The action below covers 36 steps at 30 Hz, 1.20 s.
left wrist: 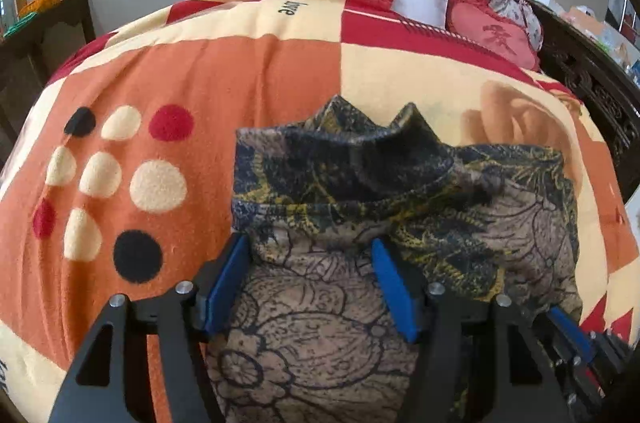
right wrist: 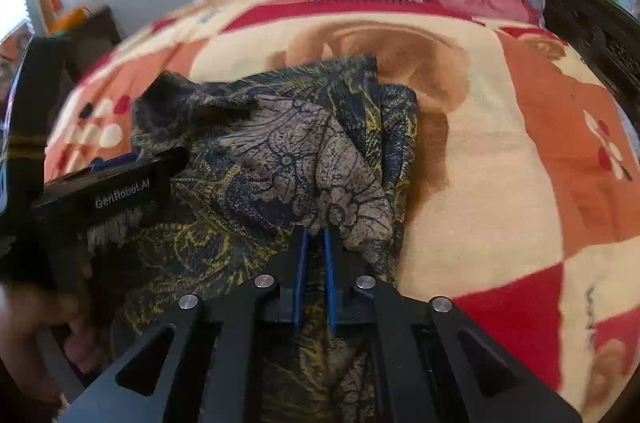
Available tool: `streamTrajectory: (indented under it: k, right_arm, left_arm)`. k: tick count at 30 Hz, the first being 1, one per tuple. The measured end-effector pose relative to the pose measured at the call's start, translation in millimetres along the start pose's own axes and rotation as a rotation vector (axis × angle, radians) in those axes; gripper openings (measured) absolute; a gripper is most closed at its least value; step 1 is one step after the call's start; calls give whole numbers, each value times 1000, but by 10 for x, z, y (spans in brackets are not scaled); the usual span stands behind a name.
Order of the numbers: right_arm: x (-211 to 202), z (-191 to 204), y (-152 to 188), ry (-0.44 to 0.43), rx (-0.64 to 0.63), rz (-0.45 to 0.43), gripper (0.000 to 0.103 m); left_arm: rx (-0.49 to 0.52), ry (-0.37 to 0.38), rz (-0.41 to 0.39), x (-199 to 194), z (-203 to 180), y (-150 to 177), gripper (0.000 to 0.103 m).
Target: Fold small clothes
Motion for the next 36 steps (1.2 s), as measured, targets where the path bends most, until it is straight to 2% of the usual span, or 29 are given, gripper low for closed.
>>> streamTrajectory:
  k: [3, 12, 19, 21, 23, 26, 29, 30, 32, 33, 35, 36]
  right_arm:
    - [-7, 27, 28, 26, -22, -31, 19]
    - [-13, 93, -9, 46, -44, -54, 20]
    - [0, 64, -25, 0, -22, -31, 20]
    - [-105, 81, -79, 7, -34, -7, 20]
    - [-308, 173, -91, 19, -72, -23, 20]
    - [-621, 409, 105, -37, -139, -24, 22]
    - [-519, 459, 578, -29, -181, 80, 30]
    - [-541, 460, 641, -17, -200, 26, 29]
    - [-548, 481, 689, 4, -218, -20, 30]
    - [-532, 497, 685, 18, -223, -21, 30]
    - [-522, 522, 680, 31, -232, -20, 30]
    - [-531, 519, 685, 24, -230, -20, 31]
  left_arm:
    - [-17, 28, 0, 14, 27, -8, 68]
    - [-20, 31, -6, 20, 31, -5, 69]
    - [-24, 34, -9, 18, 33, -6, 69]
    - [-26, 35, -9, 17, 33, -5, 69]
    - [-27, 36, -9, 21, 33, -13, 69]
    - [-27, 36, -10, 20, 33, -11, 69]
    - [-25, 35, -11, 19, 28, -14, 71]
    - [-24, 38, -8, 23, 23, -17, 73]
    - [-18, 59, 9, 44, 13, -26, 84]
    - [-10, 75, 33, 65, 0, -28, 94]
    - [15, 116, 86, 56, 1, -37, 92]
    - [27, 127, 76, -54, 53, -54, 76]
Point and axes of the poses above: each gripper's, at about its wrist camera, not at the fingertips, and x roughly the way its jaws point, z to its left, y to its underside, the point moved 7 cm from there along x, roughly the way its jaws point, and after that the axes turned 4 degrees about z, right-handed, at the moved point
